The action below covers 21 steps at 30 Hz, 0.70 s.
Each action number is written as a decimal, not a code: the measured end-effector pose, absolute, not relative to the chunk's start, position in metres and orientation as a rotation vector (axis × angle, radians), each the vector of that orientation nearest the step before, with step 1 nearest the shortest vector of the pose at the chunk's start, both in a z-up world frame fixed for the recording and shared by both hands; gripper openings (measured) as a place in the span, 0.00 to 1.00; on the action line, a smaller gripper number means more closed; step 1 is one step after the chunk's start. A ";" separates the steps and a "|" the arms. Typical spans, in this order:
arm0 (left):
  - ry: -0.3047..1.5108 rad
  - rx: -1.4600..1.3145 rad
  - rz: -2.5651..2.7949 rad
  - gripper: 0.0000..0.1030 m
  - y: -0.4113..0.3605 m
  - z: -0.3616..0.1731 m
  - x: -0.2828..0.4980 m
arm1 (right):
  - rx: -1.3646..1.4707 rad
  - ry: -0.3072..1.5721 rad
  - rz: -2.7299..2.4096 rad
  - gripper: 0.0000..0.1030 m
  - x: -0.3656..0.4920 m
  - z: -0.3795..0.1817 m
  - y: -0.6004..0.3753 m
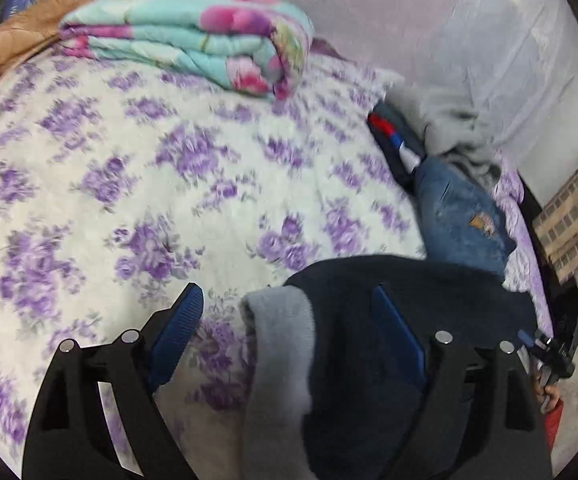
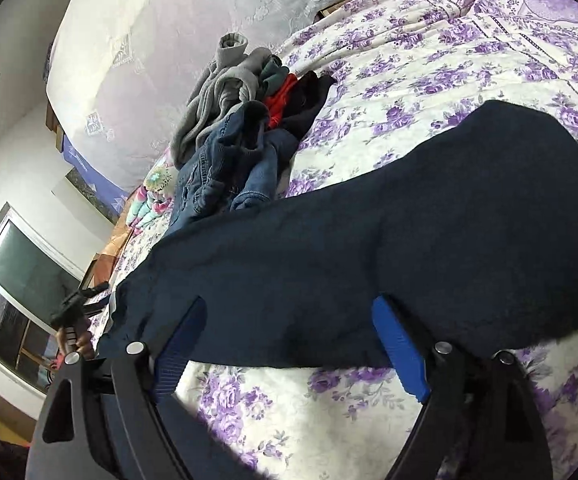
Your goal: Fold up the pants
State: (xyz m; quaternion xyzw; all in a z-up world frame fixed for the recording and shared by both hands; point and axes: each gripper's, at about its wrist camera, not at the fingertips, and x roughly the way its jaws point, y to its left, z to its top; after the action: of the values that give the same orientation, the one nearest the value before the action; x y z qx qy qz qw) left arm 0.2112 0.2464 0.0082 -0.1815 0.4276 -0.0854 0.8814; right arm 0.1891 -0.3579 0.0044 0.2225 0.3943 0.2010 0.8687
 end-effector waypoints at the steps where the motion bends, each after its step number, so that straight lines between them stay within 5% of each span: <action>1: 0.902 -0.377 -0.195 0.80 0.246 0.003 0.216 | 0.464 0.825 0.422 0.84 0.189 0.005 -0.357; 5: 0.914 -0.384 -0.268 0.75 0.241 -0.011 0.221 | 0.469 0.821 0.434 0.87 0.188 0.004 -0.357; 9: 0.880 -0.380 -0.309 0.36 0.242 -0.012 0.218 | 0.470 0.818 0.437 0.89 0.189 0.004 -0.356; 17: 0.765 -0.347 -0.342 0.33 0.238 0.006 0.203 | 0.478 0.812 0.447 0.90 0.189 0.004 -0.356; 21: 0.849 -0.385 -0.292 0.42 0.243 -0.008 0.215 | 0.469 0.815 0.431 0.90 0.189 0.005 -0.353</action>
State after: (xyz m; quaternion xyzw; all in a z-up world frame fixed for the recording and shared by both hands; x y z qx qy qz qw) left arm 0.2153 0.2427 -0.0075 -0.1849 0.4079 -0.1404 0.8830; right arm 0.1892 -0.3535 0.0047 0.2242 0.3897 0.2060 0.8691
